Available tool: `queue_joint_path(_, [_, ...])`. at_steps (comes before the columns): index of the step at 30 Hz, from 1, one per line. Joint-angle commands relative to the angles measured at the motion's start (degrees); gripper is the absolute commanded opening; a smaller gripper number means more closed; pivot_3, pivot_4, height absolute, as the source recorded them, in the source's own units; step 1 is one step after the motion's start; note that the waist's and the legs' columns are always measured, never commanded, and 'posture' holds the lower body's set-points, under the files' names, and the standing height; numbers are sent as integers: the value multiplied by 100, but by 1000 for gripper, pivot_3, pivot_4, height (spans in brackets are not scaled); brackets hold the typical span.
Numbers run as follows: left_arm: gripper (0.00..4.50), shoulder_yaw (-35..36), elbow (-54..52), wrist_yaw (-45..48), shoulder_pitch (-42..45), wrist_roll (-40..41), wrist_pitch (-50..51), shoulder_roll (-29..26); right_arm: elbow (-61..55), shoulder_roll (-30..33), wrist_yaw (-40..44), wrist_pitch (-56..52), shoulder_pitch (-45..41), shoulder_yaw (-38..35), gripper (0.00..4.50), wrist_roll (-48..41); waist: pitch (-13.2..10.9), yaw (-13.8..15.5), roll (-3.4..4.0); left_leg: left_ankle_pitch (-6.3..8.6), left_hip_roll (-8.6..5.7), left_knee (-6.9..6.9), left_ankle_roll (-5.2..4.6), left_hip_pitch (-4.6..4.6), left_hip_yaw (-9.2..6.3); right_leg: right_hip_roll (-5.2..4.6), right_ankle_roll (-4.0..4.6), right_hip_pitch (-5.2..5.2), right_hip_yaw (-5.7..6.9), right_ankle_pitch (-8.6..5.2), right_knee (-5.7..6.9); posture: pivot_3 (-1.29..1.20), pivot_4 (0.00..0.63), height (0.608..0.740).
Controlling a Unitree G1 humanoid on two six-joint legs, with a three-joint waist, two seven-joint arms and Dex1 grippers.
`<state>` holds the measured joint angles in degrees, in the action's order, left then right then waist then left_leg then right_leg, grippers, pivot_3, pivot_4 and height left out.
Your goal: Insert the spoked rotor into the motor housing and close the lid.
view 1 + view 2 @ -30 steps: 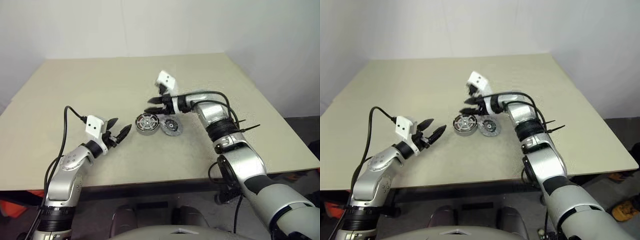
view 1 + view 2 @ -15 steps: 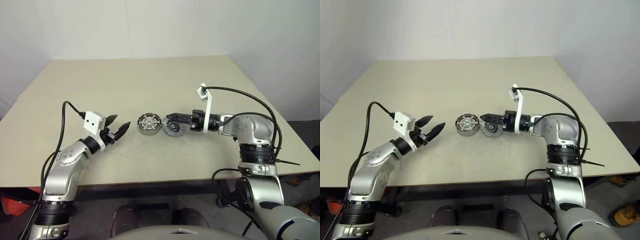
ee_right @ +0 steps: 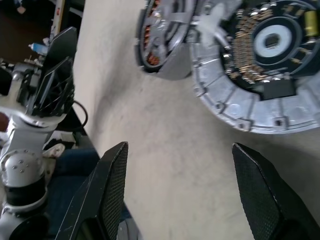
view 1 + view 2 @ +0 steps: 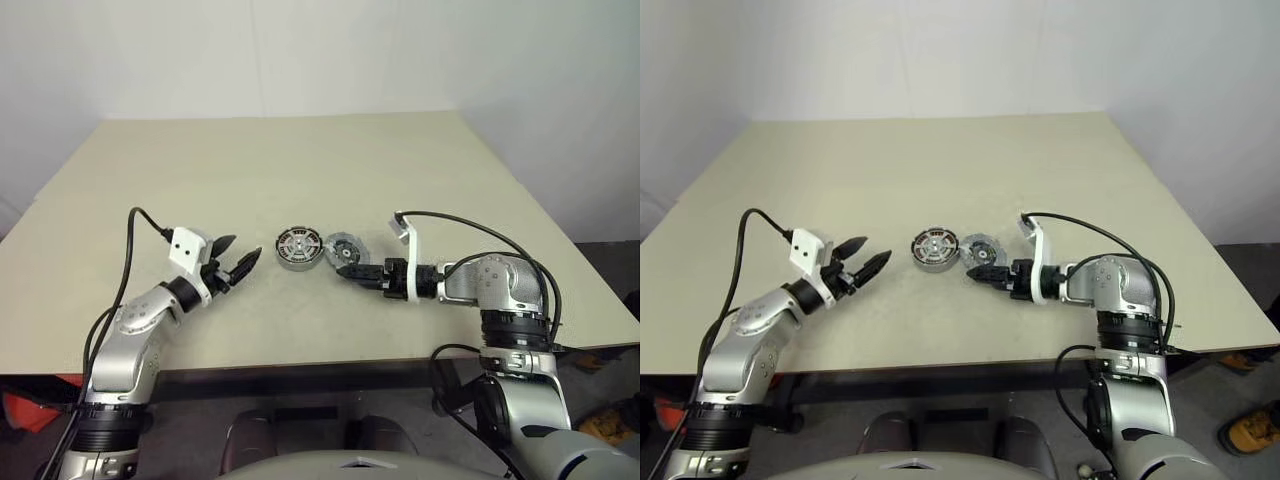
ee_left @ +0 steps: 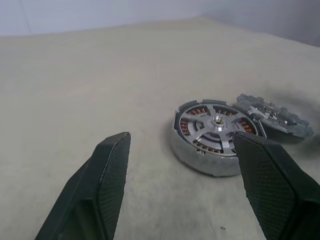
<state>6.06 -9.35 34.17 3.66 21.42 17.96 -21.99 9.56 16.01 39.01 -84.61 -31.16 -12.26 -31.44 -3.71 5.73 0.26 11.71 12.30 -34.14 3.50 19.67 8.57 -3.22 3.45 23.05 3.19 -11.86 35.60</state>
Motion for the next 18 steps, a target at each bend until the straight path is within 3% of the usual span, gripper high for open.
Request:
queue_joint_path(1, [3456, 80, -234, -38, 36, 31, -95, -29, 186, 20, -147, 289, -107, 50, 3684, 13, 0, 0, 0, 0, -1, 0, 0, 0, 0, 0, 0, 0, 0, 0, 0, 0, 0, 740])
queue_joint_path(18, [3456, 56, -178, -1, 121, -2, -103, -77, 1101, -418, -1008, 1500, -592, -400, 3684, -64, 2, -21, -2, -5, -3, 0, 6, -48, 0, -3, -8, -21, 0, 1, -12, 0, 0, 740])
